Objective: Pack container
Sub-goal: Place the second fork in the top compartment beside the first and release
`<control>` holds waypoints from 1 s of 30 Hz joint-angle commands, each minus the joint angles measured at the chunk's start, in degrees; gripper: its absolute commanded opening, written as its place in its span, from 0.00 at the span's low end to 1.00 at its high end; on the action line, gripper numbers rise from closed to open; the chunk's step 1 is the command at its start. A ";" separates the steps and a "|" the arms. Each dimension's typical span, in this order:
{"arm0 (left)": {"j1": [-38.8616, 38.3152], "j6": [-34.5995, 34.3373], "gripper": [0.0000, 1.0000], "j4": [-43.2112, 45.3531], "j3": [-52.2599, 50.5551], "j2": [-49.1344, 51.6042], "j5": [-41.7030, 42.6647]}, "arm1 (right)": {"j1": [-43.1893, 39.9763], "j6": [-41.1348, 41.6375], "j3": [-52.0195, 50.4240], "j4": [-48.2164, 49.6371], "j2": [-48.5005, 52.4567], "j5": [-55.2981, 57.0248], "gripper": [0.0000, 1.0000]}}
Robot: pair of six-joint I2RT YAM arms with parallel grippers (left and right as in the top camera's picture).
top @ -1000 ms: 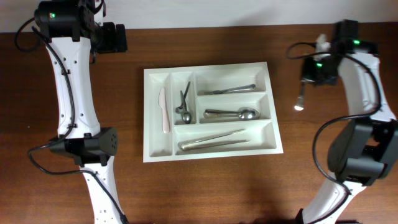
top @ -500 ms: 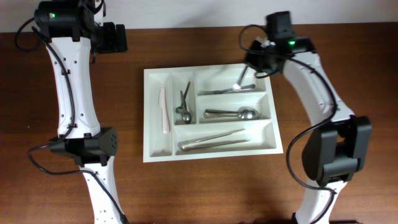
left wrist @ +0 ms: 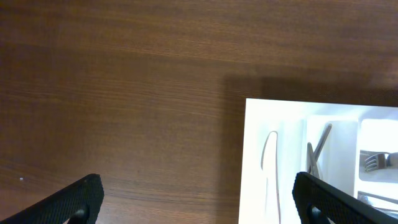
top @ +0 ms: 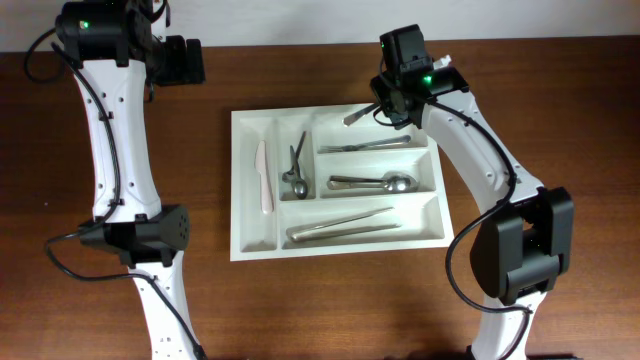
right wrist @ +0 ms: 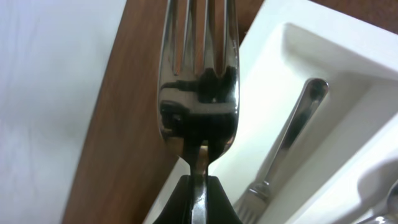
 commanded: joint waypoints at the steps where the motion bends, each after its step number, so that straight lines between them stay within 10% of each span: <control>1: 0.02 -0.55 0.99 -0.02 0.72 -0.35 -0.24 | 0.22 7.61 1.05 0.13 1.86 2.16 0.04; 30: 0.02 -0.55 0.99 -0.02 0.72 -0.35 -0.24 | 1.51 20.74 -3.02 -0.90 5.97 0.26 0.04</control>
